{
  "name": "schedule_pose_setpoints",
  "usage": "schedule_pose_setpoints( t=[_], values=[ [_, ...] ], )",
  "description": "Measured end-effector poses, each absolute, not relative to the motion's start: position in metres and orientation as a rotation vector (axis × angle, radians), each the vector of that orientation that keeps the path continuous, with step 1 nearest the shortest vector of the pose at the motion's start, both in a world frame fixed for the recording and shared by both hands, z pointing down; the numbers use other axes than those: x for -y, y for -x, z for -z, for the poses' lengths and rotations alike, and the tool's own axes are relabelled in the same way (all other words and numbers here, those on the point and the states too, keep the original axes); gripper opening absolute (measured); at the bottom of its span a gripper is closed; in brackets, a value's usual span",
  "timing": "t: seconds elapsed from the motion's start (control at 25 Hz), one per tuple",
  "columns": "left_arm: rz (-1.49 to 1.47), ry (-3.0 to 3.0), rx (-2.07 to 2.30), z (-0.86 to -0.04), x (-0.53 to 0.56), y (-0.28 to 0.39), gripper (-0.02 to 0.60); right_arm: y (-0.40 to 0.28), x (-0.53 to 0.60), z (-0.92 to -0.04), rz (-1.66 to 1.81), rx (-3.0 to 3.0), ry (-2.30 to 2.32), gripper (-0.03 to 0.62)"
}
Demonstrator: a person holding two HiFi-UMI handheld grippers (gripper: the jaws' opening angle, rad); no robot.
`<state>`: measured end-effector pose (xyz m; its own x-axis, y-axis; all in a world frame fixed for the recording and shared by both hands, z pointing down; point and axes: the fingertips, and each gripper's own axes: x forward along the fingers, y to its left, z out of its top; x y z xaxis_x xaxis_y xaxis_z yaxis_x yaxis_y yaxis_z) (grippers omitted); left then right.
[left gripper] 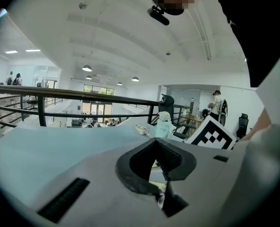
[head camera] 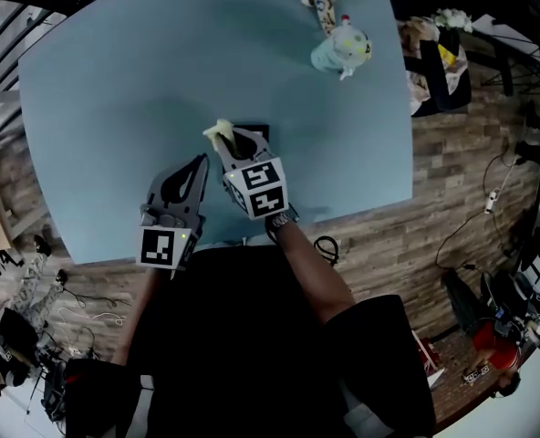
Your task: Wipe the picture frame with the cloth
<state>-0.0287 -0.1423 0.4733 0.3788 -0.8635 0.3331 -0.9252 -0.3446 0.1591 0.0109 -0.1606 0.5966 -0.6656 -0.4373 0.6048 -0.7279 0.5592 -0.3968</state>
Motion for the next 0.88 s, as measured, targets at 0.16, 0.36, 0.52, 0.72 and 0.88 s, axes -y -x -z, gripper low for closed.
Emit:
schedule_pose_setpoints(
  t=[0.16,0.36,0.52,0.72,0.88],
  values=[
    [-0.278,-2.328,1.560,-0.475,0.142,0.028,-0.003,-0.009,0.167,-0.612,-0.891,2.308,-0.952,0.058],
    [-0.279,-2.324,1.563,-0.476,0.142,0.027,-0.003,-0.009,0.166,-0.628,-0.921,2.257,-0.939,0.058],
    [-0.277,-2.318,1.567,-0.476,0.141,0.028,-0.003,-0.005,0.168,-0.632,-0.924,2.255,-0.933,0.058],
    [-0.287,-2.325,1.563,-0.478,0.139,0.027,-0.003,-0.004,0.161,-0.646,-0.953,2.211,-0.911,0.058],
    [-0.287,-2.329,1.568,-0.478,0.141,0.028,-0.003,-0.007,0.159,-0.653,-1.001,2.181,-0.926,0.058]
  ],
)
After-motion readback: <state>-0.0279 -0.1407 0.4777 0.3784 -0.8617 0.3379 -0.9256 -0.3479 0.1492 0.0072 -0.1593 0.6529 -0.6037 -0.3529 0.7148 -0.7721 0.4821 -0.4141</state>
